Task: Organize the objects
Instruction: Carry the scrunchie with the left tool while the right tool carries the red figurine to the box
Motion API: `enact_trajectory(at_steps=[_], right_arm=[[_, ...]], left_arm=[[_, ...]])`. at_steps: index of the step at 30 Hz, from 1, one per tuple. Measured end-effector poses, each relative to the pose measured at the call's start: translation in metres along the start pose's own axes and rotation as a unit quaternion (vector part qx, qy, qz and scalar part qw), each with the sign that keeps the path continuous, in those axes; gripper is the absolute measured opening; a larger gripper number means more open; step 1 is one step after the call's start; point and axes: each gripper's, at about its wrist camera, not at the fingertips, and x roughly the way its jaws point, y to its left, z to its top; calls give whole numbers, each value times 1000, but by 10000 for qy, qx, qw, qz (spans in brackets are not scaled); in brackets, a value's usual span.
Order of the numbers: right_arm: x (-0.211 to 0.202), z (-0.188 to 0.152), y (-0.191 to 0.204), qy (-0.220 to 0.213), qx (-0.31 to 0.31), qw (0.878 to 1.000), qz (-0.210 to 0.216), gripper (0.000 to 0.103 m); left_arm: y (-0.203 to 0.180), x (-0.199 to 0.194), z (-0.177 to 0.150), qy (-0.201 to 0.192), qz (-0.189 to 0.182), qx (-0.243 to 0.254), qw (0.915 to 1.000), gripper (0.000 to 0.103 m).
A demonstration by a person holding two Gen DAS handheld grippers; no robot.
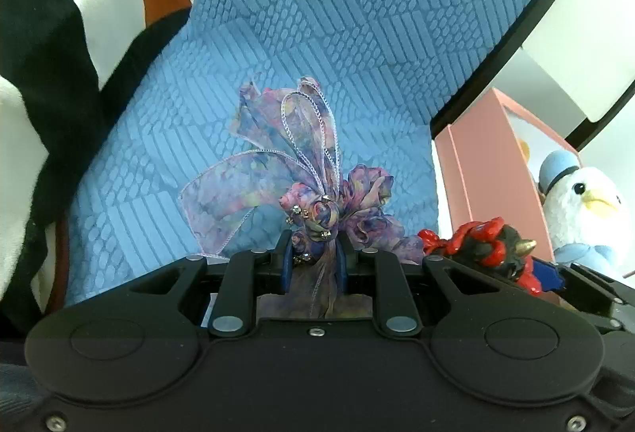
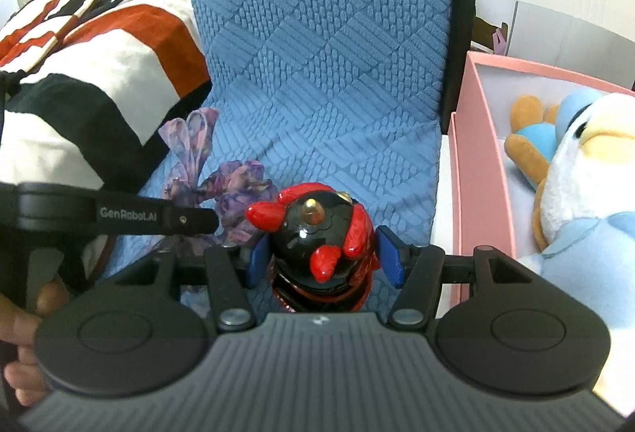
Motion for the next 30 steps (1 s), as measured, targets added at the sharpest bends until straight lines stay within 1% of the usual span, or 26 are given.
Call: enact_trajectory(at_steps=[4,11,14,16,17,20,24,27,30], right_arm=[[-13,7,0,-71,-32,9999,81,59],[-39,23,-6,-173,-7,9996,231,59],[-51,32,-10,-236,-8,9993,280,59],[-60,38,-14,-282,-3,9991,311,59],[-66,41,-16,-313,12,9990,309,59],[-80,52,-24,-336,53,9990,283,59],[-100,65,-38,-448,138,9987,214,59],[-117,72,-50,-587,135,9981,82,59],[-132,77,-66,-693,177,9974,-63,59]], left_arm=[[-8,-10,1,-42,77,137,9999,19],[-23,-30,7,-21,32,260,9997,19],[-35,-42,16,-28,-90,332,9994,19],[-47,-50,22,-75,-122,488,9987,20],[-54,-53,25,-57,-129,600,9981,20],[-70,-58,38,8,-248,642,9976,20],[-95,-68,52,-20,-418,737,9964,20],[-118,-73,58,-34,-547,887,9946,20],[-141,-76,64,25,-787,970,9922,20]])
